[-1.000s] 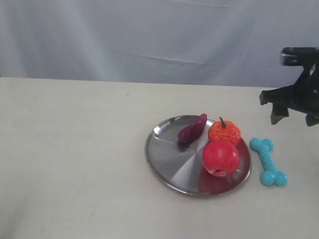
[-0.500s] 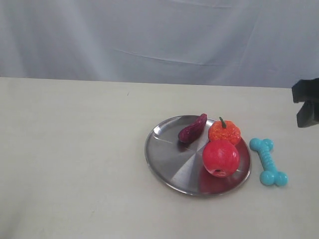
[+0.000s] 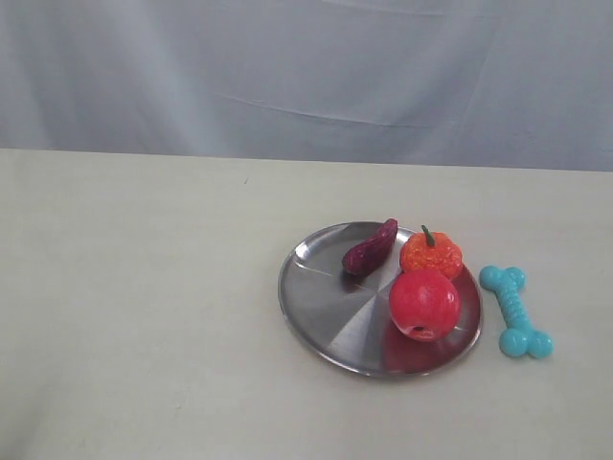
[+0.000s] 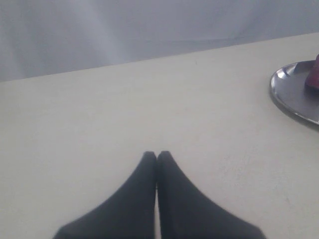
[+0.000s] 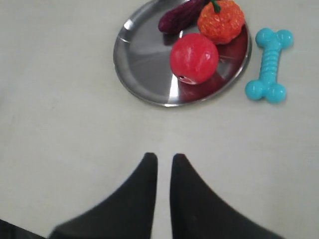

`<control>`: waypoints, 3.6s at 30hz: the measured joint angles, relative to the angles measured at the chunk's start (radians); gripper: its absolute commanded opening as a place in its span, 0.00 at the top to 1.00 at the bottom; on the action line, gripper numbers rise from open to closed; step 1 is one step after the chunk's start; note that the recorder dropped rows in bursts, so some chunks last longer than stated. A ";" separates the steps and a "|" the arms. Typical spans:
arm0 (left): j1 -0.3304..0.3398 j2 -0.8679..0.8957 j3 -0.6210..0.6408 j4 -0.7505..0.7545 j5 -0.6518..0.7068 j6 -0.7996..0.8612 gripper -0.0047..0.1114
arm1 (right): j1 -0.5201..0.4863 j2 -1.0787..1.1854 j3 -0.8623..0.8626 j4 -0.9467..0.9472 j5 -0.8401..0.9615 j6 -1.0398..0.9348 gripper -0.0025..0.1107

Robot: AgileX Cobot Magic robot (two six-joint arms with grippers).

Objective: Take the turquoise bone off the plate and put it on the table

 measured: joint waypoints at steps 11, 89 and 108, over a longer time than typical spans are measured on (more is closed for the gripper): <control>0.000 0.000 0.000 0.000 0.000 0.000 0.96 | 0.008 -0.050 0.004 0.027 -0.072 0.000 0.98; 0.000 0.000 0.000 0.000 0.000 0.000 0.96 | -0.455 -0.538 0.805 0.081 -0.897 -0.459 0.98; 0.000 0.000 0.000 0.000 0.000 0.000 0.96 | -0.455 -0.538 0.805 0.104 -0.786 -0.461 0.98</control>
